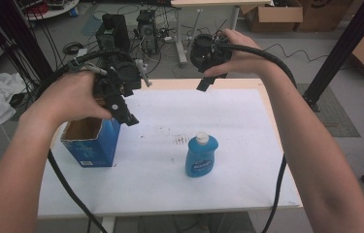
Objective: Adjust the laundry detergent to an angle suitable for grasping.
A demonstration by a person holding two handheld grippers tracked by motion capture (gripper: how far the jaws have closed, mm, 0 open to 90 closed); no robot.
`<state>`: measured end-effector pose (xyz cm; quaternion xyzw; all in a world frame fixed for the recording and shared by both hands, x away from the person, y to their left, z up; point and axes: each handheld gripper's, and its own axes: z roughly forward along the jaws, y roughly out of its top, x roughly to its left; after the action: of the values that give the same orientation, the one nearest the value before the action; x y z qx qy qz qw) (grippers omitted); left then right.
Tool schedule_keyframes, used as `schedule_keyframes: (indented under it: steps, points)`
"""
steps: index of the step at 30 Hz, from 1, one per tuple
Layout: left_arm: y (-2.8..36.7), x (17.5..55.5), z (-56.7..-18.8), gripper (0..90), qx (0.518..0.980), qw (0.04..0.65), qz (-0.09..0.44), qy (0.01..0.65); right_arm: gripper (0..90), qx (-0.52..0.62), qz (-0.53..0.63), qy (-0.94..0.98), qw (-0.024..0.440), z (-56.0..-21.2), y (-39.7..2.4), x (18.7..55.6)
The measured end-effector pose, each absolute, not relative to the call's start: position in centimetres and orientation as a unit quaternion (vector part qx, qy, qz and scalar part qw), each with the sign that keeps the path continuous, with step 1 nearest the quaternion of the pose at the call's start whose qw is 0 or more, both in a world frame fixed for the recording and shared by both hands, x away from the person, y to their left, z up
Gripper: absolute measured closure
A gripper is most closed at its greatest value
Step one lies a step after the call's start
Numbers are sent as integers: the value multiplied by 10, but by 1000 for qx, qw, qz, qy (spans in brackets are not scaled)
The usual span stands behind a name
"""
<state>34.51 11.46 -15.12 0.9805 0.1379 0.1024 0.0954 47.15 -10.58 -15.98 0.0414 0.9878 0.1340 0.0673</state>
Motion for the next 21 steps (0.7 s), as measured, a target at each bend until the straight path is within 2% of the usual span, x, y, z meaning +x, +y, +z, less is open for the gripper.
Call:
schedule_keyframes:
  steps: [21]
  points:
    - [110,340,-149,152,979,94,104,145,251,34,150,986,59,-156,-116,467]
